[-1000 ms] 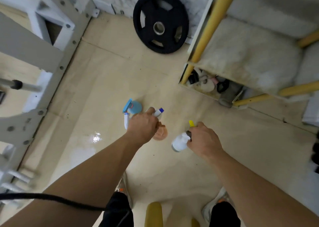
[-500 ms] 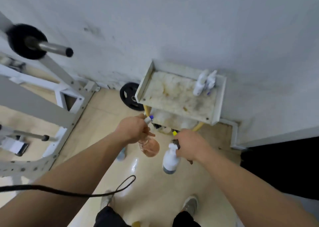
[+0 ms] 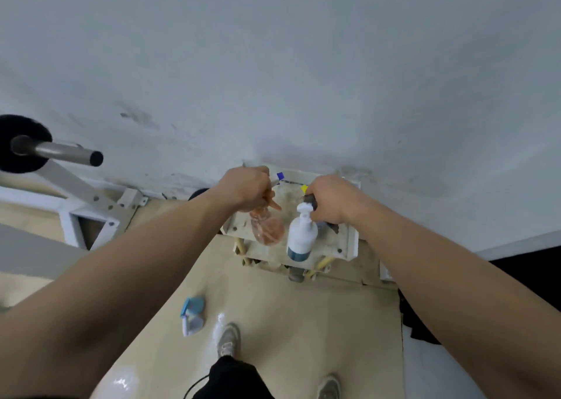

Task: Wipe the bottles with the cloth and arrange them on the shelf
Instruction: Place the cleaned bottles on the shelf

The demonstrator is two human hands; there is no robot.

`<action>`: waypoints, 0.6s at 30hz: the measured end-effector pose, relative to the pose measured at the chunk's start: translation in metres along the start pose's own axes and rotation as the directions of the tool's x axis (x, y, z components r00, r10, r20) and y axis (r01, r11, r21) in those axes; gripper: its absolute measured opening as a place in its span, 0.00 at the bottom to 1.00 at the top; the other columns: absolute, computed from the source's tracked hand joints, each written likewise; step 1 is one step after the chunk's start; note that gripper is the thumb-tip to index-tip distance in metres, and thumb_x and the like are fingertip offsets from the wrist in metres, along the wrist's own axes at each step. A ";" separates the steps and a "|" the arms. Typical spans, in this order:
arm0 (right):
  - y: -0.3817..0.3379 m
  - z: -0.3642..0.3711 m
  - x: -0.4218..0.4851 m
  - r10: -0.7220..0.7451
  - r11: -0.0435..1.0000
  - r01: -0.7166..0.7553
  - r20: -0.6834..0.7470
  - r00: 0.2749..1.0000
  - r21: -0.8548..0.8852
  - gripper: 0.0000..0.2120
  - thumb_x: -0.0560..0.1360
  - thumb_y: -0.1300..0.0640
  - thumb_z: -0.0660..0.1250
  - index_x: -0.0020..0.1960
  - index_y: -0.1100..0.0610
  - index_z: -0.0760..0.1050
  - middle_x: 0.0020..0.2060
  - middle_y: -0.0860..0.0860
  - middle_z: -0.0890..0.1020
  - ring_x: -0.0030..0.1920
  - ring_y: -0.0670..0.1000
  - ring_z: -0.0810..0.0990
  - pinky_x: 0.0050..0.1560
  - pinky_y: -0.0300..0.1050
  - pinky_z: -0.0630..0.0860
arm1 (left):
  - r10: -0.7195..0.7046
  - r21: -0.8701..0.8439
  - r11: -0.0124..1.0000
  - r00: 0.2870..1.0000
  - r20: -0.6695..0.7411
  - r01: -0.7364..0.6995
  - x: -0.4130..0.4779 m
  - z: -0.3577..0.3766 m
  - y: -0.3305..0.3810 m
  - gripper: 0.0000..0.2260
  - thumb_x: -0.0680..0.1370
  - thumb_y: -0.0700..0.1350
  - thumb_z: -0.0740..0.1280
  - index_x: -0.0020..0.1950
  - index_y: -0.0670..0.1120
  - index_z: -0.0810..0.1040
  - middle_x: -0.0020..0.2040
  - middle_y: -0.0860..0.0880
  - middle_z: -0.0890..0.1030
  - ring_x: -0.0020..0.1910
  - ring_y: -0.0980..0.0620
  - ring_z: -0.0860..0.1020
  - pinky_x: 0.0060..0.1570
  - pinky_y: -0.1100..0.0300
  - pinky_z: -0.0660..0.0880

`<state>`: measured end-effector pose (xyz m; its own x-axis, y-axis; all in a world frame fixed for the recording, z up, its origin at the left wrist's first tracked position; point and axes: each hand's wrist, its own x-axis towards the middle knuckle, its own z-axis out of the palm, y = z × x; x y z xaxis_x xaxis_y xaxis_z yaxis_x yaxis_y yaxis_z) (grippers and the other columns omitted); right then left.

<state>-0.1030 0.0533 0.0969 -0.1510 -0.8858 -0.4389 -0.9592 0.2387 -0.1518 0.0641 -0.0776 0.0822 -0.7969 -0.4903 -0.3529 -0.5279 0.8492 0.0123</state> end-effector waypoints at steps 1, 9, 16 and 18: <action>0.000 -0.003 0.010 0.004 1.000 -0.005 -0.002 1.000 -0.016 0.10 0.67 0.58 0.71 0.33 0.53 0.69 0.30 0.51 0.73 0.32 0.53 0.74 0.31 0.43 0.67 | 0.006 0.008 1.000 1.000 -0.009 -0.006 0.009 -0.001 -0.007 0.10 0.80 0.53 0.64 0.46 0.48 0.79 0.50 0.53 0.70 0.42 0.47 0.73 0.35 0.56 0.66; 0.005 -0.015 0.087 0.033 0.994 -0.039 -0.065 0.997 -0.098 0.01 0.71 0.58 0.69 0.41 0.54 0.77 0.38 0.48 0.68 0.37 0.55 0.75 0.32 0.43 0.64 | 0.048 0.105 0.994 0.997 -0.065 -0.041 0.068 0.003 -0.051 0.08 0.79 0.51 0.65 0.47 0.47 0.78 0.53 0.51 0.74 0.40 0.45 0.76 0.36 0.55 0.68; 0.000 -0.013 0.120 0.004 0.993 -0.012 -0.069 0.998 -0.115 0.06 0.75 0.55 0.65 0.39 0.52 0.73 0.43 0.49 0.69 0.38 0.56 0.74 0.32 0.42 0.60 | 0.070 0.259 0.965 0.995 -0.070 -0.049 0.090 0.023 -0.066 0.08 0.79 0.50 0.68 0.54 0.48 0.80 0.54 0.51 0.74 0.41 0.48 0.71 0.40 0.55 0.66; -0.001 -0.006 0.121 0.002 0.994 -0.011 -0.086 0.996 -0.112 0.07 0.77 0.56 0.65 0.40 0.52 0.72 0.45 0.50 0.69 0.39 0.57 0.74 0.30 0.42 0.57 | 0.064 0.257 0.965 0.995 -0.074 -0.043 0.089 0.033 -0.069 0.08 0.80 0.50 0.66 0.55 0.47 0.79 0.55 0.51 0.74 0.45 0.47 0.75 0.41 0.54 0.65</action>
<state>-0.1220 -0.0565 0.0487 -0.1725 -0.9164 -0.3613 -0.9781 0.2026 -0.0467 0.0389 -0.1732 0.0185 -0.8485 -0.4483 -0.2811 -0.4001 0.8912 -0.2138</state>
